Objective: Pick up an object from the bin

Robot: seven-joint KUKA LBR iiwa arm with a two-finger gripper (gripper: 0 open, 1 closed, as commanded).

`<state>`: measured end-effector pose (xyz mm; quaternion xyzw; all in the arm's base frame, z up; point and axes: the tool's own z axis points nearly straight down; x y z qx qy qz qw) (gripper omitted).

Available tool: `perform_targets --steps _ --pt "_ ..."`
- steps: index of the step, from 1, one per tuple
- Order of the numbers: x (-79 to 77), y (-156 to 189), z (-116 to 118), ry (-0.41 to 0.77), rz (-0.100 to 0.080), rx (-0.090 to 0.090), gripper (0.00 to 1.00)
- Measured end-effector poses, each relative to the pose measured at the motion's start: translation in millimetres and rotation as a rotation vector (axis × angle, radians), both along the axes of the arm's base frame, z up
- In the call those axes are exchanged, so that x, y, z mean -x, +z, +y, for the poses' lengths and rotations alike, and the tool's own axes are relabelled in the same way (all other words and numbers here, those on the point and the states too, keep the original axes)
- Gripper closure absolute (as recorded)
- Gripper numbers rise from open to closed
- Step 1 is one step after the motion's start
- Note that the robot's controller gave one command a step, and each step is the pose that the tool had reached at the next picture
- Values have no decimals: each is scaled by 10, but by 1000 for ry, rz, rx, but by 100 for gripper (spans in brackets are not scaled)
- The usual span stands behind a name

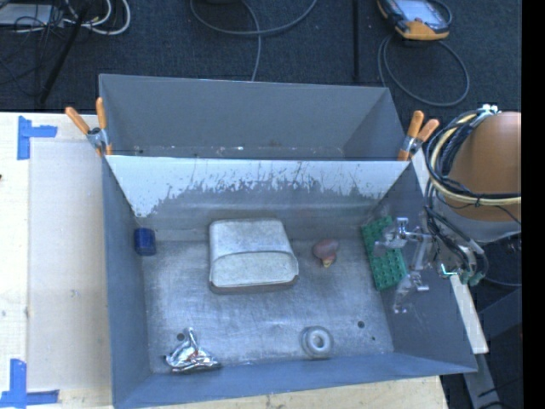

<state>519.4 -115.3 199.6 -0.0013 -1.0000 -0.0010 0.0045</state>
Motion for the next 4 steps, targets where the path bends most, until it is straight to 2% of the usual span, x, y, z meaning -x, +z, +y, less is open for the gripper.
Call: perform_targets --steps 1,2,3,4 --pt "-741 -779 530 57 -9 -2 0" --pt "-973 -1265 536 109 -13 1 0" --pt "-998 -1226 537 113 -24 3 100" --pt "-892 38 327 26 -17 3 100"
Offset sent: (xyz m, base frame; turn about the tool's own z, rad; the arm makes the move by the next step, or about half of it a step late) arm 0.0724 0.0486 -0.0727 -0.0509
